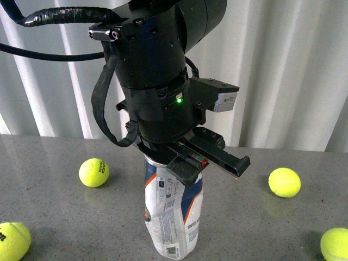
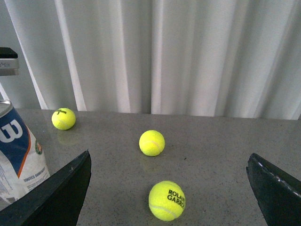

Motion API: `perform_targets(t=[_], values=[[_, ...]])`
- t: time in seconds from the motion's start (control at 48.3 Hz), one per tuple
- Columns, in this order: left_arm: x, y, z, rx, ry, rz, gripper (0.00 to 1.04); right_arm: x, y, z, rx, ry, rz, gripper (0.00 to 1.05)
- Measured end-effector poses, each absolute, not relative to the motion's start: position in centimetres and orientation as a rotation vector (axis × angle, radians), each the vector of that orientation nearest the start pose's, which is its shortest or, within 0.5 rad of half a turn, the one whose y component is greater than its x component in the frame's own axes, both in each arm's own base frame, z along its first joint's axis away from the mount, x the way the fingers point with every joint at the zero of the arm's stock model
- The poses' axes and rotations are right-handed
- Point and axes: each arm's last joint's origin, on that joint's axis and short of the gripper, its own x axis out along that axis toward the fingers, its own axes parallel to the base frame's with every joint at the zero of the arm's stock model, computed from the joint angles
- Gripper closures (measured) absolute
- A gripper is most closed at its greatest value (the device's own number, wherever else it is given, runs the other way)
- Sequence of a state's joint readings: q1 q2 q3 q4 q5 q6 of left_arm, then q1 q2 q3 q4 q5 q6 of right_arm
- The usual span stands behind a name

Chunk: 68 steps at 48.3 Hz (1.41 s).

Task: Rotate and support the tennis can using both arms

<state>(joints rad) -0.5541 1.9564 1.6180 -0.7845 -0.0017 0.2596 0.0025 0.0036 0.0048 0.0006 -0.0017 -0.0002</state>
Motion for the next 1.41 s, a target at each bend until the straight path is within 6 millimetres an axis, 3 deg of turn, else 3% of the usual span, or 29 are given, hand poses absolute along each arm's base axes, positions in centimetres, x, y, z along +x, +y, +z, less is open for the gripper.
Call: perform_targets(t=[0.228,0.414,0.559,1.118,1.407], values=[[35.1,-21.2,24.4,0.510,1.015,-0.629,0.35,9.8,0.0,16.5,0.000,-0.002,0.004,0.07],[34.7,-20.5,26.2,0.457,0.981,-0.623,0.05,9.8,0.0,16.5,0.000,-0.002,0.004,0.07],[34.1,-20.1,27.6,0.393,0.941,-0.619,0.07,9.8,0.0,16.5,0.000,-0.002,0.004,0.07],[32.5,-18.8,28.6,0.224,0.894,-0.588,0.07,9.8,0.0,16.5,0.000,-0.002,0.004,0.07],[32.0,-16.8,31.1,-0.079,0.660,-0.439,0.07,9.8,0.0,16.5,0.000,-0.002,0.004,0.07]])
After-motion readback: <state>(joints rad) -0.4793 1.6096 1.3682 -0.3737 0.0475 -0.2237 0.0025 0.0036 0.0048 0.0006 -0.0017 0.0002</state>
